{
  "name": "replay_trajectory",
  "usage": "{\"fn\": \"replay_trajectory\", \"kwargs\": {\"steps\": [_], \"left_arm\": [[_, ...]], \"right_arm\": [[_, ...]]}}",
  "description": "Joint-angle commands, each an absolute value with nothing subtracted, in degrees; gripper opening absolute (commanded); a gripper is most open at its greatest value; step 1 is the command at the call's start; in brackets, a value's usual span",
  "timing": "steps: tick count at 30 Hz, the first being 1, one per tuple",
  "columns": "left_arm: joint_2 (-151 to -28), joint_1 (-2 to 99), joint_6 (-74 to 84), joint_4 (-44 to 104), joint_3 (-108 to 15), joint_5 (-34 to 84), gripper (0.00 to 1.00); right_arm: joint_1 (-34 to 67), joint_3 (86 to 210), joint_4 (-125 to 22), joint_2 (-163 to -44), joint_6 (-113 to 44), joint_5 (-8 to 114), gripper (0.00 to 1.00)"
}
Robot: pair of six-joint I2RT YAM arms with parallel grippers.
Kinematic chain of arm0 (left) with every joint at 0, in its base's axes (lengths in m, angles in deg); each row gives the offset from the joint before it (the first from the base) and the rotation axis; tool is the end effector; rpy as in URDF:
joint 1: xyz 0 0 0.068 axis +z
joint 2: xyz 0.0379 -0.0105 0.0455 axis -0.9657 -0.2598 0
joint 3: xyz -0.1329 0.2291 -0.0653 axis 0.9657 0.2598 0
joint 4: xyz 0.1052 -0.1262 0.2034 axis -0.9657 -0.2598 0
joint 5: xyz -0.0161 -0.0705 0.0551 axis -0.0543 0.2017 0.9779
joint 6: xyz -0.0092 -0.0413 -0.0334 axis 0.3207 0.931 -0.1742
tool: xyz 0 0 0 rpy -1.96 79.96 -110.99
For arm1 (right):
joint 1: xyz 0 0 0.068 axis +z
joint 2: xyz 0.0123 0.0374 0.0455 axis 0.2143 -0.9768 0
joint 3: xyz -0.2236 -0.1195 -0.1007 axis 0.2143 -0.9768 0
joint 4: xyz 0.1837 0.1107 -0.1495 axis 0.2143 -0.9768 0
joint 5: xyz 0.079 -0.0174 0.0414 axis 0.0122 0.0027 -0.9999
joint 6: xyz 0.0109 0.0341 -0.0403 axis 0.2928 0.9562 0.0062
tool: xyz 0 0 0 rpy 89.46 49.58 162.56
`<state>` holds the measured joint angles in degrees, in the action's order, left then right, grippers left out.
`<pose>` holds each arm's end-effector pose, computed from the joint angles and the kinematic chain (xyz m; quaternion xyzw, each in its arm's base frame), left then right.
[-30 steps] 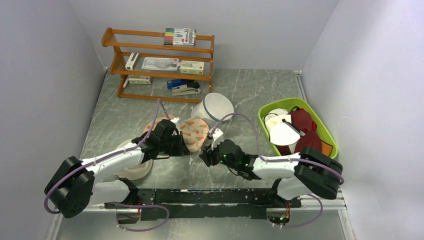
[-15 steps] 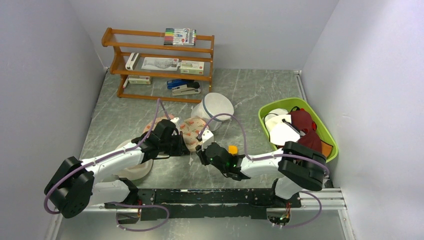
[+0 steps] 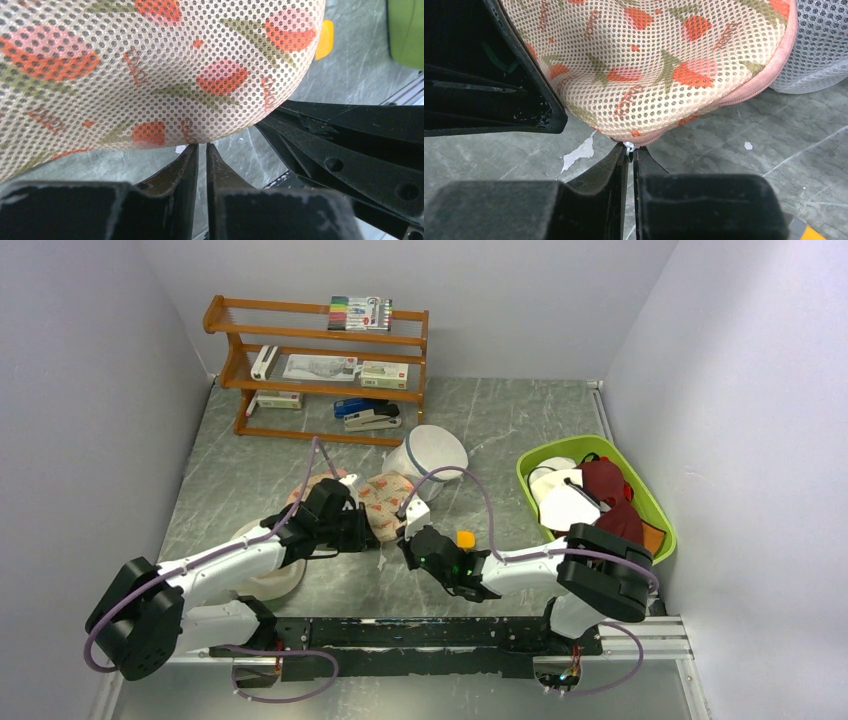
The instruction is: Unzip the laundry bag and remove the bra
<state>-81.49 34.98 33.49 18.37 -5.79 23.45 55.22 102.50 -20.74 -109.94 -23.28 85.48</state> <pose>0.1710 -0.1514 0.1850 0.0285 0.9214 -0.3065 0.2370 0.1225 0.2576 0.1537 -0.2502 0.8041 0.2082 0.4975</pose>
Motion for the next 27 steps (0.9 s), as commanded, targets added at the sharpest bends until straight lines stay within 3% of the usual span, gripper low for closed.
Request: {"fn": "replay_trajectory", "kwargs": {"steps": [1,7,9,17,22,27], "left_arm": [[-78.6,34.7,32.1,16.9,-8.5,23.4,0.31],[-71.5,34.7,28.8,13.9,-9.7,21.0,0.64],[-70.8,34.7,28.5,14.0,-9.8,20.5,0.70],[-73.3,34.7,34.0,15.5,-9.0,24.1,0.74],[-74.3,34.7,45.6,10.4,-9.8,31.7,0.74],[-74.2,34.7,58.2,9.6,-7.9,32.0,0.76]], "right_arm": [[55.3,101.3,-20.2,-107.3,-22.6,85.1,0.00],[55.3,99.3,-19.1,-104.7,-19.7,79.1,0.00],[55.2,99.2,-18.7,-104.3,-19.0,78.5,0.00],[55.2,99.2,-18.4,-103.0,-18.6,77.8,0.00],[55.1,98.9,-18.0,-102.9,-19.2,77.7,0.00],[55.2,99.5,-17.8,-104.5,-19.7,77.6,0.00]]}}
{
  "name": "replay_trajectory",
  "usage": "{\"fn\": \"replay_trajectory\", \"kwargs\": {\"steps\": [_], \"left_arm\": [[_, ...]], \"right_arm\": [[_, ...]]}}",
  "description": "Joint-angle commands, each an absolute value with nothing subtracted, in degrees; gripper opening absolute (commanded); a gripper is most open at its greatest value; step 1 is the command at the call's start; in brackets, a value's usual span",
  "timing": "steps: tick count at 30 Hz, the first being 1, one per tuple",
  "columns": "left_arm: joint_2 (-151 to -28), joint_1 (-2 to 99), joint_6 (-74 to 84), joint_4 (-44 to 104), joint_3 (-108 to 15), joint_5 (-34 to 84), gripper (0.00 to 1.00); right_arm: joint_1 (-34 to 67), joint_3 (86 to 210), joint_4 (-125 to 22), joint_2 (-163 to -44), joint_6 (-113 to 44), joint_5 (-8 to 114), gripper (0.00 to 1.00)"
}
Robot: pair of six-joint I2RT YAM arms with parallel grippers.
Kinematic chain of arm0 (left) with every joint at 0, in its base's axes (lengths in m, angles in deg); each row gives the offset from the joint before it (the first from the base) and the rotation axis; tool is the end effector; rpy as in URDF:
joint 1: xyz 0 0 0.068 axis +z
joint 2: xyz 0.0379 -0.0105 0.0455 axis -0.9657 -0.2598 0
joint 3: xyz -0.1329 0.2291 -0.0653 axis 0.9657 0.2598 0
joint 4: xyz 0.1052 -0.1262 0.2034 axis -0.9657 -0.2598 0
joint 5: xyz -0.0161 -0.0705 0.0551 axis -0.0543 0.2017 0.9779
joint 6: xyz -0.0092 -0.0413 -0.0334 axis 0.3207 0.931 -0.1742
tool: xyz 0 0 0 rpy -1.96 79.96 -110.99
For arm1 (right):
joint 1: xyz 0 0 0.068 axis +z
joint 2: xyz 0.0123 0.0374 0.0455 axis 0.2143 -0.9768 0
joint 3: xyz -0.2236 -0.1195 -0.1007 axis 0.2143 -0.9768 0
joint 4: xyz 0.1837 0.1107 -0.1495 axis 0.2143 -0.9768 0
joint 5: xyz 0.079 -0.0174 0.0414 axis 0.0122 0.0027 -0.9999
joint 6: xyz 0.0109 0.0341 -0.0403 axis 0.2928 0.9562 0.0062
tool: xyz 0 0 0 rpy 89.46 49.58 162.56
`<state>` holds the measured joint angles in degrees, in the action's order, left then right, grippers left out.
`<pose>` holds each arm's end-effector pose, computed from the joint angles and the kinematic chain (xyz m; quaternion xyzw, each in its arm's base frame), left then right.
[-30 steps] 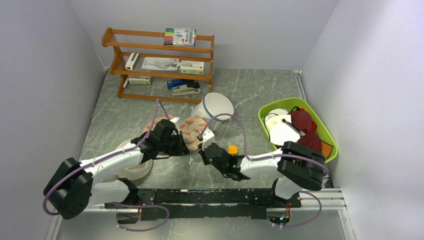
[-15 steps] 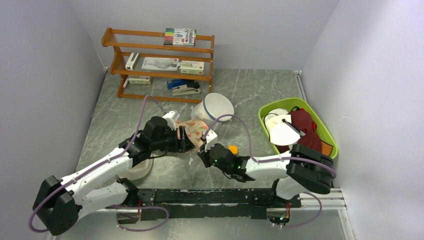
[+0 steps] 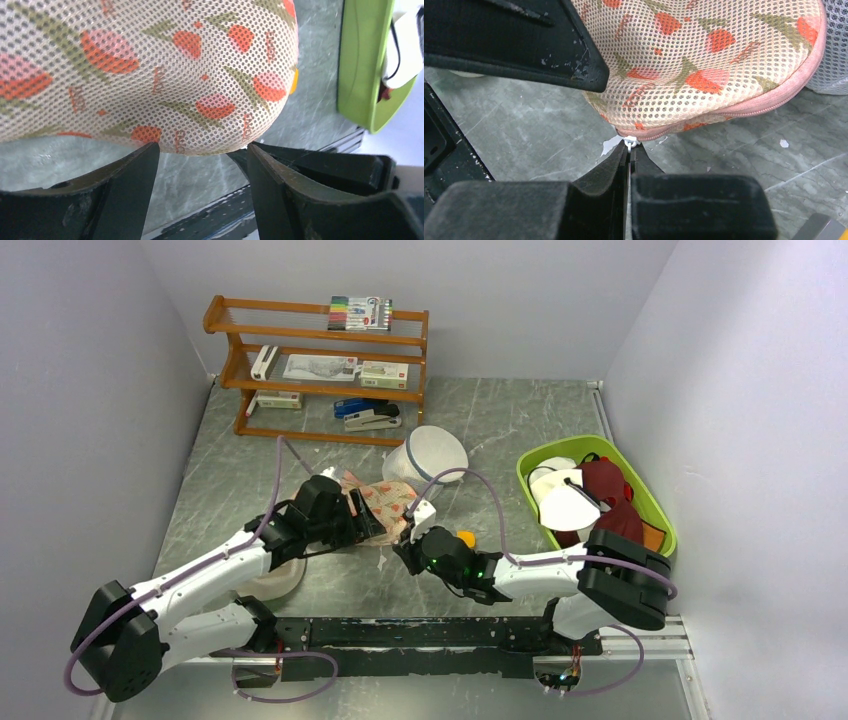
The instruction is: Unzip the laundry bag and remove the bra
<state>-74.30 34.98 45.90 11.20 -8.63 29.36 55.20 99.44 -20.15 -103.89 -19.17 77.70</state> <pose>0.1636 -0.1404 0.2161 -0.0892 0.9102 -0.3148 0.2539 0.1129 0.2460 0.1660 -0.2471 0.7953 0.2910 0.4710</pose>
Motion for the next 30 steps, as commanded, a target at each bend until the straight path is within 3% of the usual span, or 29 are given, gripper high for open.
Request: {"fn": "replay_trajectory", "kwargs": {"steps": [1,10,13,17,30], "left_arm": [[-74.6,34.7,62.0,9.3,-7.5,31.5,0.77],[-79.9,34.7,72.8,21.3,-2.5,22.4,0.80],[-82.1,34.7,72.6,24.7,-1.6,21.7,0.76],[-83.7,34.7,71.1,26.1,-1.0,22.3,0.48],[-74.8,34.9,65.5,26.3,5.7,24.5,0.08]], "right_arm": [[55.2,99.5,-17.7,-104.7,-19.7,77.5,0.00],[55.3,100.0,-17.6,-106.0,-20.8,77.3,0.00],[55.3,99.6,-17.2,-106.0,-20.7,76.5,0.00],[55.3,99.3,-18.4,-105.5,-19.9,77.1,0.00],[55.1,99.4,-23.4,-107.1,-17.2,87.9,0.00]]}}
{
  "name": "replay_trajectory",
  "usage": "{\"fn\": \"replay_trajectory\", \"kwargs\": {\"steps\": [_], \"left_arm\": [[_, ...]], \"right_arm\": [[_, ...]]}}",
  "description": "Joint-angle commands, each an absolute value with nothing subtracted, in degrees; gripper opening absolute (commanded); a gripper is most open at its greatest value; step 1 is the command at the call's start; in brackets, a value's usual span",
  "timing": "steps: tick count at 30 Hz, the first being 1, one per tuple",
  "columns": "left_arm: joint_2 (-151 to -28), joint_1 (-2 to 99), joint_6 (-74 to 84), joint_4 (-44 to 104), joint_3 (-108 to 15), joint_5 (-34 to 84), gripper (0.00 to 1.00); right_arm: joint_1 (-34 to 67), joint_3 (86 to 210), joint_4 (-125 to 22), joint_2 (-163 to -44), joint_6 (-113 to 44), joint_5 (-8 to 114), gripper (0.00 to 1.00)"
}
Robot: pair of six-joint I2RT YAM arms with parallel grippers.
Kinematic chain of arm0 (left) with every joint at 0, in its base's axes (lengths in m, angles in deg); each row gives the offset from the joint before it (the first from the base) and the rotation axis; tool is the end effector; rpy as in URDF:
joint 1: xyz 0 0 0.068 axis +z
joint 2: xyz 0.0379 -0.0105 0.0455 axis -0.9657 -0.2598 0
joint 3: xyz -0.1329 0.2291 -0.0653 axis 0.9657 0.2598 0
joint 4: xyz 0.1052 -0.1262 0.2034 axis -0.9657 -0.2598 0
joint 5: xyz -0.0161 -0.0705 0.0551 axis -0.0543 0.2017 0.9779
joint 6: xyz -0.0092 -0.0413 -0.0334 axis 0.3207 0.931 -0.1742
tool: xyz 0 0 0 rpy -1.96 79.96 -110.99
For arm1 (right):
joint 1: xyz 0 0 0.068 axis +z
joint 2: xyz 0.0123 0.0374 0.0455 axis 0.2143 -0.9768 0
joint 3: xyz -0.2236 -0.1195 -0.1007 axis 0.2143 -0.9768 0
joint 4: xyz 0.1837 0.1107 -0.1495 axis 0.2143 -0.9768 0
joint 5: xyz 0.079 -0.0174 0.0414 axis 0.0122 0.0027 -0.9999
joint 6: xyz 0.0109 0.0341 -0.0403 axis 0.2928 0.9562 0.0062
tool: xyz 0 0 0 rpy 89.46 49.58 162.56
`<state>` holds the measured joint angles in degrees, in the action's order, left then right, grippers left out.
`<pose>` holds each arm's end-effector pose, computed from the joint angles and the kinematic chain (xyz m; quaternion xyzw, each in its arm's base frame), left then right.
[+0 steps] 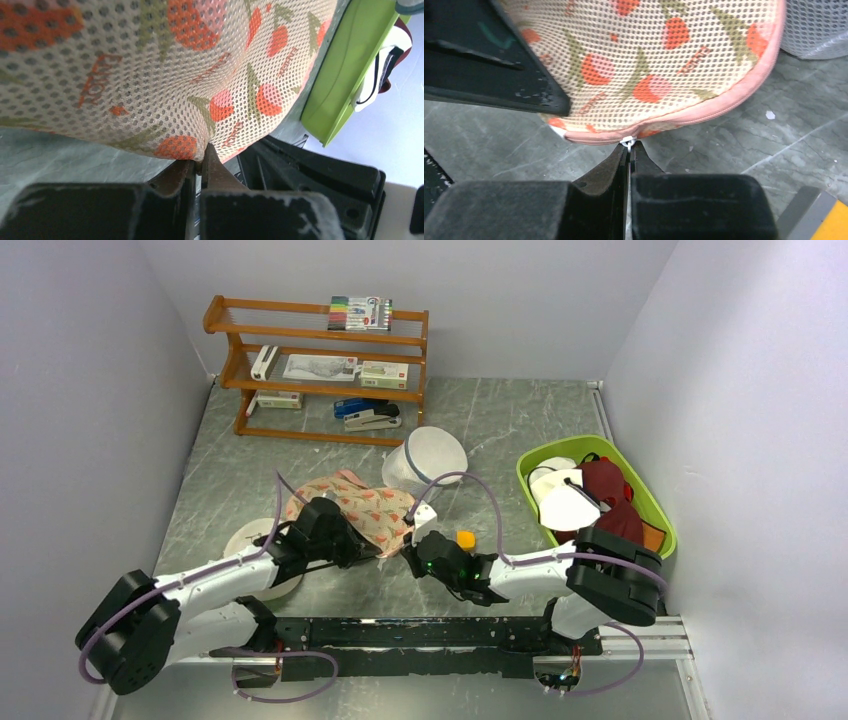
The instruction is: Unzip the laundry bag and remove the bra
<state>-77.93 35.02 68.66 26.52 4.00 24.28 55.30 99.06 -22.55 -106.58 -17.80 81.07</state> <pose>0.1531 -0.1355 0.1559 -0.2512 0.8808 -0.3732 0.1479 0.1135 0.2436 0.1487 -0.2381 0.8203 0.2465 0.4578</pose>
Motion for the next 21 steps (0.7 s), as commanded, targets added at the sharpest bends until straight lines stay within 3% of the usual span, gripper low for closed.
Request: {"fn": "replay_trajectory", "kwargs": {"steps": [1,5,17,19,21], "left_arm": [[-74.1,34.9,64.7,25.8,5.9,24.6,0.07],[-70.7,35.0,61.1,22.6,7.0,25.6,0.07],[-70.0,35.1,48.5,11.7,4.0,29.8,0.08],[-71.2,35.1,46.3,8.4,1.3,32.0,0.21],[-70.9,34.6,43.3,6.8,-0.7,32.9,0.42]], "right_arm": [[54.9,99.5,-23.8,-107.0,-17.4,88.6,0.00],[52.2,99.5,-26.1,-106.3,-16.6,89.8,0.00],[52.3,94.2,-22.4,-102.9,-16.8,70.9,0.00],[52.8,94.1,-22.0,-103.5,-16.4,69.1,0.00],[53.3,94.0,-21.2,-103.9,-16.0,67.7,0.00]]}}
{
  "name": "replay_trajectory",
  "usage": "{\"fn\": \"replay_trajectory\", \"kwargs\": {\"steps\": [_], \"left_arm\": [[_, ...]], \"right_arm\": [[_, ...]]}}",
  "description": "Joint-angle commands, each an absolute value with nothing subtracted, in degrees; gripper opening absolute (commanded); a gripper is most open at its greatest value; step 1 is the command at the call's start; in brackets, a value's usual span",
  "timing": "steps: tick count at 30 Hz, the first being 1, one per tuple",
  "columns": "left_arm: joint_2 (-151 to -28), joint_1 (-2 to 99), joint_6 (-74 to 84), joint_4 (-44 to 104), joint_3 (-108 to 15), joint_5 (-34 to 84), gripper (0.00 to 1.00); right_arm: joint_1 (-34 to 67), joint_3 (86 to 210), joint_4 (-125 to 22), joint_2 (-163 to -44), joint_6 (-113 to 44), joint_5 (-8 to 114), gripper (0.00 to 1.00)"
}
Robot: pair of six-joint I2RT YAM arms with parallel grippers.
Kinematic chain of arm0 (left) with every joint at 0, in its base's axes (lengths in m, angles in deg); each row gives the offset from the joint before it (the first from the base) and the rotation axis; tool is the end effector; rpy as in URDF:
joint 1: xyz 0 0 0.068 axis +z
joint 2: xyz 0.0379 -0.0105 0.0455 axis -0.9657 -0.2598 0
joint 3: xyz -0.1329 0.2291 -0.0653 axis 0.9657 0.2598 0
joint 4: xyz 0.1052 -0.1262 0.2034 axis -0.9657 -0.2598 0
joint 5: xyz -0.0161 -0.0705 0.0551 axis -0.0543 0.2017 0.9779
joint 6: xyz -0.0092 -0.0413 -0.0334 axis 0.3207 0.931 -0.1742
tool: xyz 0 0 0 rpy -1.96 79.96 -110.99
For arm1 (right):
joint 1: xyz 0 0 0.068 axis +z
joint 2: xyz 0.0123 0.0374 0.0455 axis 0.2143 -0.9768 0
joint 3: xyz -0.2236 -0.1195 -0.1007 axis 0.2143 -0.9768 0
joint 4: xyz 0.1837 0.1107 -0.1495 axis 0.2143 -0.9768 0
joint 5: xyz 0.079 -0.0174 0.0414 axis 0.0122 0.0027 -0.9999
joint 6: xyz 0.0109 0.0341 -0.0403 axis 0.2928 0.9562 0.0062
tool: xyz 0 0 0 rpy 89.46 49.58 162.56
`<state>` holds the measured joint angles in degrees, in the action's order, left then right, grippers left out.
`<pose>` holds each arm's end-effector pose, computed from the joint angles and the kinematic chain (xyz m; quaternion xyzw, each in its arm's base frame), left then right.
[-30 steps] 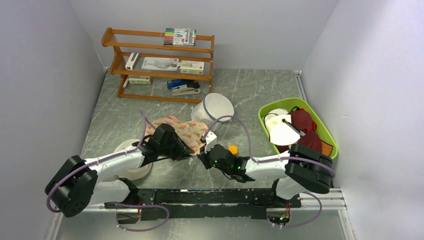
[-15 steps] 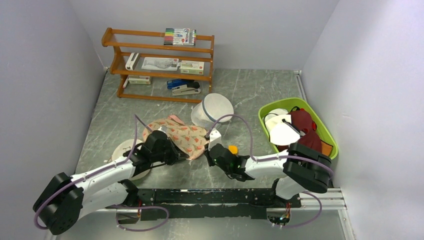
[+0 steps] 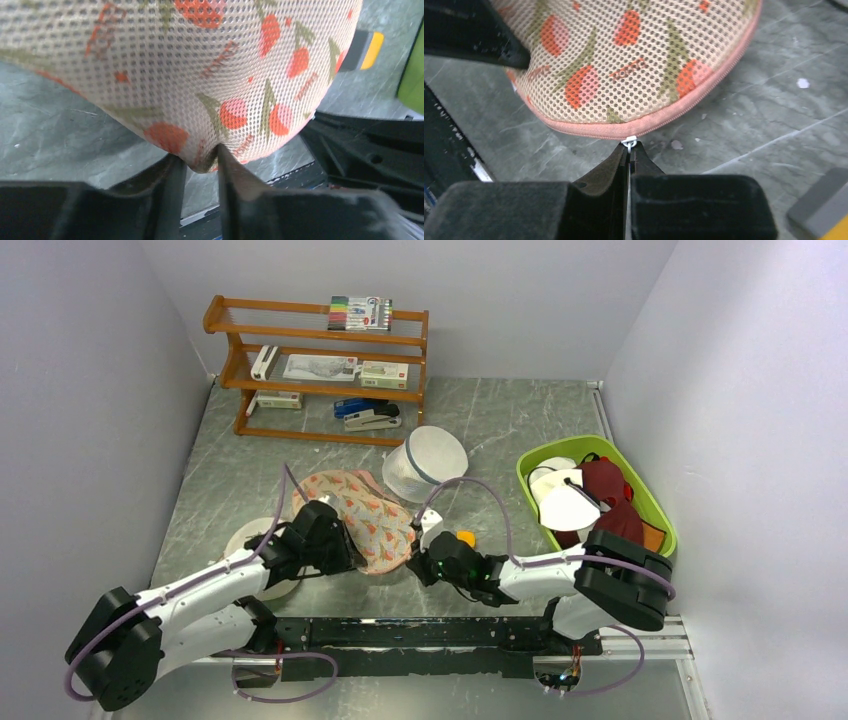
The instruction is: Unzip the laundry bag and remove the bra
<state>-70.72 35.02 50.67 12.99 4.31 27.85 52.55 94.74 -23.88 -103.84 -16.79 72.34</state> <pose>0.1353 -0.1177 0.1580 -0.1287 0.9298 -0.2875 0.1903 0.1124 0.2229 0.1367 -0.2564 0.8340 0.2733 0.4049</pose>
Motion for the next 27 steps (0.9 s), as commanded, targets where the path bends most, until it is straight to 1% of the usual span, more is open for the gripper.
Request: {"fn": "replay_trajectory", "kwargs": {"steps": [1,2,3,4,6,12,14,16,19,21,22,24,25,27], "left_arm": [[-69.3,34.2,42.5,5.8,-1.4,33.9,0.52],[-68.3,33.9,42.1,5.3,-2.0,34.6,0.60],[-66.2,33.8,41.6,4.8,-2.3,35.0,0.65],[-64.8,33.7,41.2,4.8,-2.6,35.0,0.68],[-63.5,33.6,41.1,4.6,-2.9,34.6,0.70],[-64.3,31.1,44.3,5.5,-2.9,33.2,0.71],[-64.8,29.0,46.8,3.3,-3.6,37.0,0.79],[-64.6,26.7,50.3,-1.2,-4.8,44.1,0.81],[-63.8,25.4,54.1,-6.6,-6.4,49.8,0.81],[-64.3,25.4,56.0,-9.3,-7.5,51.7,0.81],[-65.1,25.4,57.1,-10.2,-8.0,51.8,0.79],[-66.6,25.2,59.2,-12.5,-9.3,52.0,0.64],[-66.8,24.6,60.2,-13.0,-9.4,52.4,0.60],[-65.9,23.2,61.4,-12.1,-8.6,53.0,0.61]], "right_arm": [[53.5,93.7,-20.3,-103.8,-15.6,66.8,0.00],[53.5,93.2,-18.9,-103.6,-15.1,65.9,0.00],[53.5,92.6,-17.3,-103.2,-14.4,65.2,0.00],[53.5,92.0,-15.7,-102.8,-13.7,64.7,0.00],[53.5,91.2,-12.3,-102.2,-12.9,64.6,0.00],[53.4,92.3,-8.0,-103.6,-14.0,65.2,0.00],[53.4,92.9,-7.6,-104.2,-14.3,66.1,0.00],[53.4,93.3,-7.5,-104.9,-14.6,67.7,0.00],[53.4,93.7,-8.4,-105.6,-14.8,69.5,0.00],[53.4,93.5,-8.9,-105.7,-14.7,70.5,0.00],[53.4,93.2,-9.3,-105.5,-14.5,71.0,0.00],[53.4,92.7,-9.6,-105.2,-14.4,71.7,0.00],[53.4,92.6,-9.9,-105.1,-14.5,71.9,0.00],[53.4,92.4,-10.2,-104.9,-14.7,72.4,0.00]]}}
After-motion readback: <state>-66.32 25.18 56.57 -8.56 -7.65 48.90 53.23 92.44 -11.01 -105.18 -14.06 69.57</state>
